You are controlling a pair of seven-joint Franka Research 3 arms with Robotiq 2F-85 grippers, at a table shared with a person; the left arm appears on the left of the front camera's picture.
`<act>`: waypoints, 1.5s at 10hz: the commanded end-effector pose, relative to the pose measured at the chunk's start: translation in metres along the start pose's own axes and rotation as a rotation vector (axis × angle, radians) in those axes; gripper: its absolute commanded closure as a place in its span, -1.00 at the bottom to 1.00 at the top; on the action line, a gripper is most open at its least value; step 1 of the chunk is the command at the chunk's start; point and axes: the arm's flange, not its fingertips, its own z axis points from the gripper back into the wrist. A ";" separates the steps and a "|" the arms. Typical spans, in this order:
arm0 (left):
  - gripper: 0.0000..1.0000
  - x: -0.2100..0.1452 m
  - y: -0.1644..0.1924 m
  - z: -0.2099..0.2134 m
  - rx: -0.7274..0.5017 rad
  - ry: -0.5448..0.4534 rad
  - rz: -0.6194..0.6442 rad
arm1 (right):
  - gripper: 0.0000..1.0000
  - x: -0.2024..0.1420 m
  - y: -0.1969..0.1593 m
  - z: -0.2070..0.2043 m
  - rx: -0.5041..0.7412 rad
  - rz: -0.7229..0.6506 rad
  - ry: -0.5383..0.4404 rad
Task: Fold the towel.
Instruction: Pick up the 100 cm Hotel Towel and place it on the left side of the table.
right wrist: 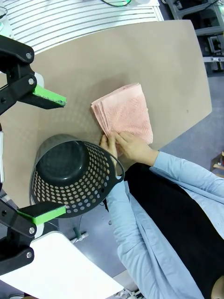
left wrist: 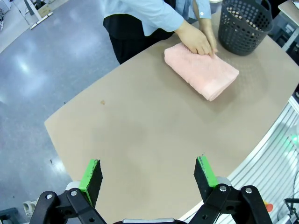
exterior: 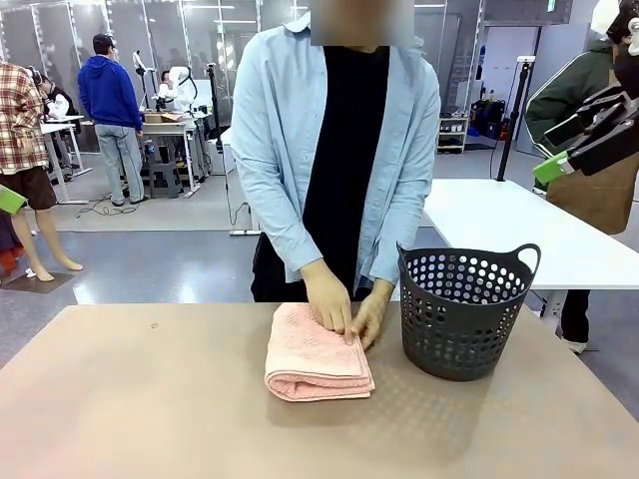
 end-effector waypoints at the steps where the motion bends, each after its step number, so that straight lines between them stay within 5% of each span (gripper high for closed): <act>1: -1.00 0.000 -0.002 0.003 0.010 0.008 0.017 | -1.00 0.001 0.000 0.001 -0.007 -0.006 0.007; 13: -1.00 0.000 0.000 0.000 0.000 0.000 0.001 | -1.00 0.001 0.000 0.001 -0.007 -0.006 0.007; 15: -1.00 0.020 0.030 -0.002 -0.146 -0.052 0.115 | -1.00 0.001 0.000 0.001 -0.007 -0.006 0.007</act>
